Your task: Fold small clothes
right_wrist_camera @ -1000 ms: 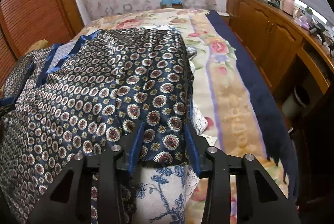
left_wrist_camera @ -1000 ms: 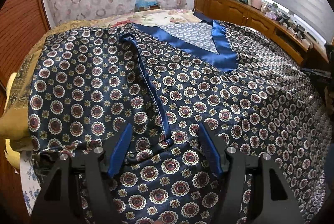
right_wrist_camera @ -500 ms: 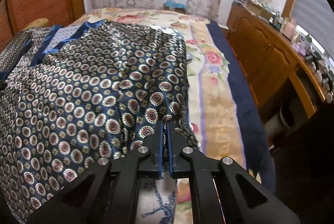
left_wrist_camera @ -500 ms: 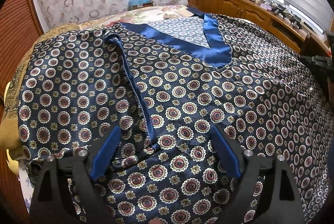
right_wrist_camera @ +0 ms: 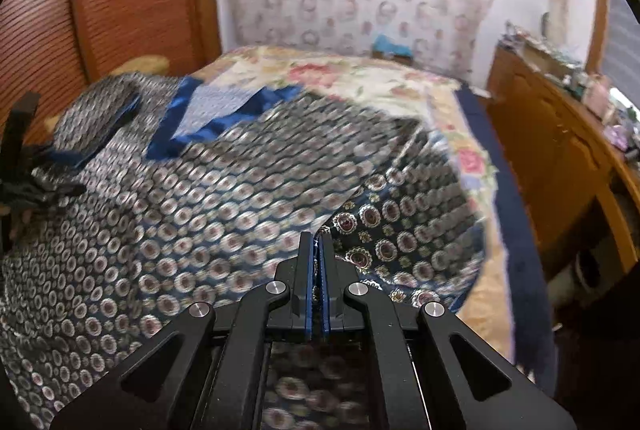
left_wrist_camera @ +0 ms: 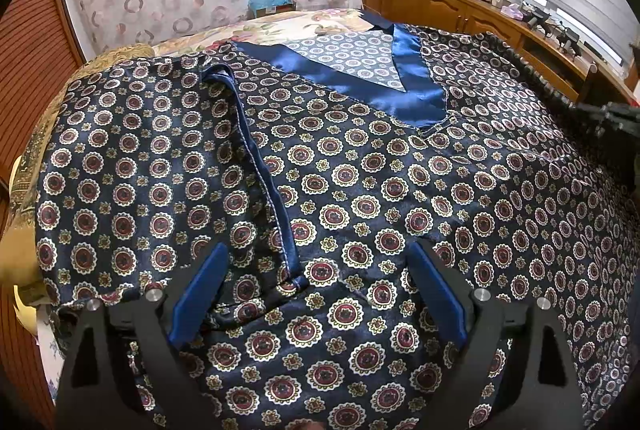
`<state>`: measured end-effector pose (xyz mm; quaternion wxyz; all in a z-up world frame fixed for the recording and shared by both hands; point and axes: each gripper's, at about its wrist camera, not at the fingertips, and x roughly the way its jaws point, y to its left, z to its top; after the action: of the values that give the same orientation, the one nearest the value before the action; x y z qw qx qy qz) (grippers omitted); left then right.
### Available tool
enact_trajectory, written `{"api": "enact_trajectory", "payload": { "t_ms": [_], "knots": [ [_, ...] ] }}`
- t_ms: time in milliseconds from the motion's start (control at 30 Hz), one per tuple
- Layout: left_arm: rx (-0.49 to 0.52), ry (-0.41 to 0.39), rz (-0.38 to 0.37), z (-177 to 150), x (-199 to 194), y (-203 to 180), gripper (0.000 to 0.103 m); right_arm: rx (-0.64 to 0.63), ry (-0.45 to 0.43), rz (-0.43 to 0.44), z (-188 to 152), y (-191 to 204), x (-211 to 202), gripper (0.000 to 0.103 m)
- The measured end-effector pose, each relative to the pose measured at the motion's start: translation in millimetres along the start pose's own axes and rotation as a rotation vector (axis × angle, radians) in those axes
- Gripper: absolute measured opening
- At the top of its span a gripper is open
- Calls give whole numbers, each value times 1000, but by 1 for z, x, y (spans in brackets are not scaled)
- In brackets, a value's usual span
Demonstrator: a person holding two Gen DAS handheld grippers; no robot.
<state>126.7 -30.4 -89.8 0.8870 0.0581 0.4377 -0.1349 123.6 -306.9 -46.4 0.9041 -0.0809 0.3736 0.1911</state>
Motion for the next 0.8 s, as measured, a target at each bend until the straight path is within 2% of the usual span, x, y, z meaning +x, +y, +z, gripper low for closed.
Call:
{"api": "enact_trajectory", "payload": {
  "t_ms": [167,267,367,433,467,533,633,800],
  "knots": [
    [4,-6,-3,-2,-3,0,92,13,65,29,-12,10,22,1],
    [-5,-44,-1,-4,-11,1,92,36,67,36,-17,8,21,1],
    [-9,-99,7,-5,-23,1,92,41,53,23,-16,6,12,10],
    [-10,-146,9,-6,-34,-2,92,44,24,20,-13,6,1,24],
    [-10,-161,8,-6,-38,-3,92,47,8,17,-12,6,-5,27],
    [-9,-200,5,-6,-49,-7,92,63,-37,-12,-9,0,-22,43],
    [-3,-241,4,-6,-63,-15,92,89,-78,-45,-5,-14,-38,46],
    [-12,-283,-33,-4,-79,-23,92,122,-60,-120,-5,-41,-37,46]
  ]
}}
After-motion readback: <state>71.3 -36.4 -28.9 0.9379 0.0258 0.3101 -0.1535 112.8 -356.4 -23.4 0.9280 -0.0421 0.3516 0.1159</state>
